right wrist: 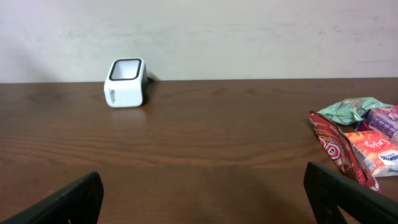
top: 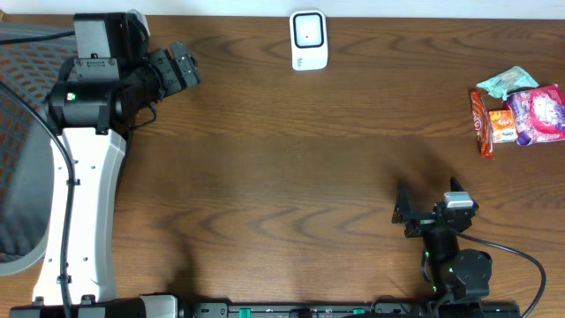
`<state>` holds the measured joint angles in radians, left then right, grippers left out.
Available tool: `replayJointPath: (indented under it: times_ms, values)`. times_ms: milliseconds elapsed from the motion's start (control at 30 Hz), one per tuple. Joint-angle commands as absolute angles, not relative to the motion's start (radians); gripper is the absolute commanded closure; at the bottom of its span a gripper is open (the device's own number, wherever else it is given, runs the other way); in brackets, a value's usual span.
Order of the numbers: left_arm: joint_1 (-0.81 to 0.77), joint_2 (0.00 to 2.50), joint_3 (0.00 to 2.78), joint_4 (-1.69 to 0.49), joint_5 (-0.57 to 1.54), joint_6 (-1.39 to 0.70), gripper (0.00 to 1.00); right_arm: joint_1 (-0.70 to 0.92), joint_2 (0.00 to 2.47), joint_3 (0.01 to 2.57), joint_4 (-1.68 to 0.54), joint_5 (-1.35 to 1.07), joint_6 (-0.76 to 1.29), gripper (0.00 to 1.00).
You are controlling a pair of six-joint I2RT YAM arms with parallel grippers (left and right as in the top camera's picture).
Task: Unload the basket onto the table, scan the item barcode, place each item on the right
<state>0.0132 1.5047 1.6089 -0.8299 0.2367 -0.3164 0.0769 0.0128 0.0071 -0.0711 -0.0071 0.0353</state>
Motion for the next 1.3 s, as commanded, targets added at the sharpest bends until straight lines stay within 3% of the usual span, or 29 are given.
replayJointPath:
  times_ms: [0, 567, 900, 1267]
  values:
    - [0.017, 1.510, 1.606, -0.830, 0.234, -0.308, 0.02, 0.073, 0.005, 0.006, -0.075, -0.010, 0.017, 0.01]
    - [0.017, 1.510, 1.606, -0.836, 0.194, -0.307, 0.02, 0.073, 0.005, 0.006, -0.075, -0.010, 0.017, 0.01]
    - [0.017, 1.516, 1.551, -0.974, 0.073, -0.275, 0.02, 0.073, 0.005, 0.006, -0.075, -0.010, 0.017, 0.01]
    - [0.017, 1.376, 1.234, -0.902, 0.073, -0.070, 0.02, 0.073, 0.005, 0.006, -0.075, -0.010, 0.017, 0.01]
